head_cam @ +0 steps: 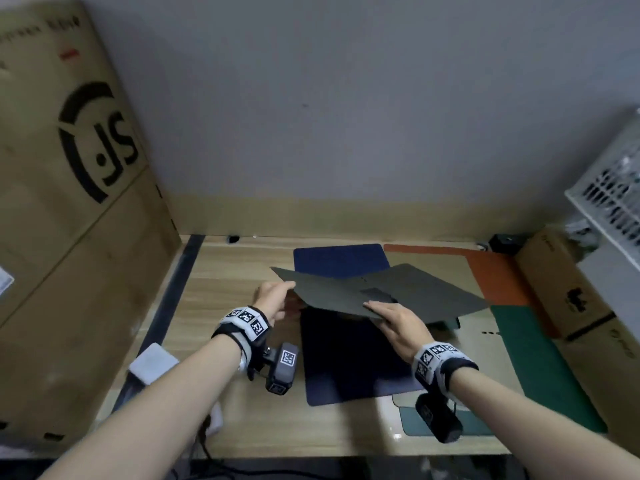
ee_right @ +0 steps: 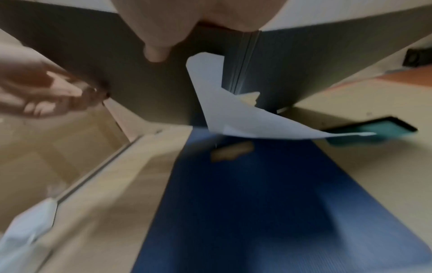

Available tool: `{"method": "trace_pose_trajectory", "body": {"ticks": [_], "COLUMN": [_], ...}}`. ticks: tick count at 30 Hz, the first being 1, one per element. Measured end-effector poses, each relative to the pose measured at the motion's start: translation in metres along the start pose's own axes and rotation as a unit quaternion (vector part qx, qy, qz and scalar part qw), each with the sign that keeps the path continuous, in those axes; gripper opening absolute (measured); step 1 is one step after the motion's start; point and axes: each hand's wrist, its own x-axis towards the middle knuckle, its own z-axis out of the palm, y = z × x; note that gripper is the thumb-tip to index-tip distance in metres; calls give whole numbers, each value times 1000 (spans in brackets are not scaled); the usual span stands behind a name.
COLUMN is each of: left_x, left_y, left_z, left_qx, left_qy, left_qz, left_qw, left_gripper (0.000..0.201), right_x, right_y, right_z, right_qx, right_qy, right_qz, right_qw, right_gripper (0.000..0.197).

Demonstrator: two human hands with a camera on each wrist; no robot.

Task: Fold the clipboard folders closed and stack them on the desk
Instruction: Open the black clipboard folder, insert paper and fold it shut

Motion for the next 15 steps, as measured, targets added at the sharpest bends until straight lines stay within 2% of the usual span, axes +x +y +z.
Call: {"method": "trace_pose_trajectory", "body": {"ticks": [4,7,10,13,15], "left_x": [-18,-22,-19,-12,-8], "left_y": [50,73,83,81,80], "left_z": [0,-1,-1,0,-1], "left_qx": [-47,-41,10,74,106], "left_qy": [-57,-48,-41,-24,-3], "left_qz": [44,64,68,53,49], "left_qw": [996,996,997,996,993], "left_gripper": [20,16,9,42,62], "right_x": [32,49,65,74,74], "right_y": [-16,-32,-44,-49,-49], "right_z": [-67,-113,-150,-176,-186], "right_qx": [16,86,157,237,297], "right_qy": [62,120,185,215,216], "right_qz": [39,33,48,53,54], "right_qw": [997,988,969,946,929], "right_gripper": [30,27,24,38,32]}}
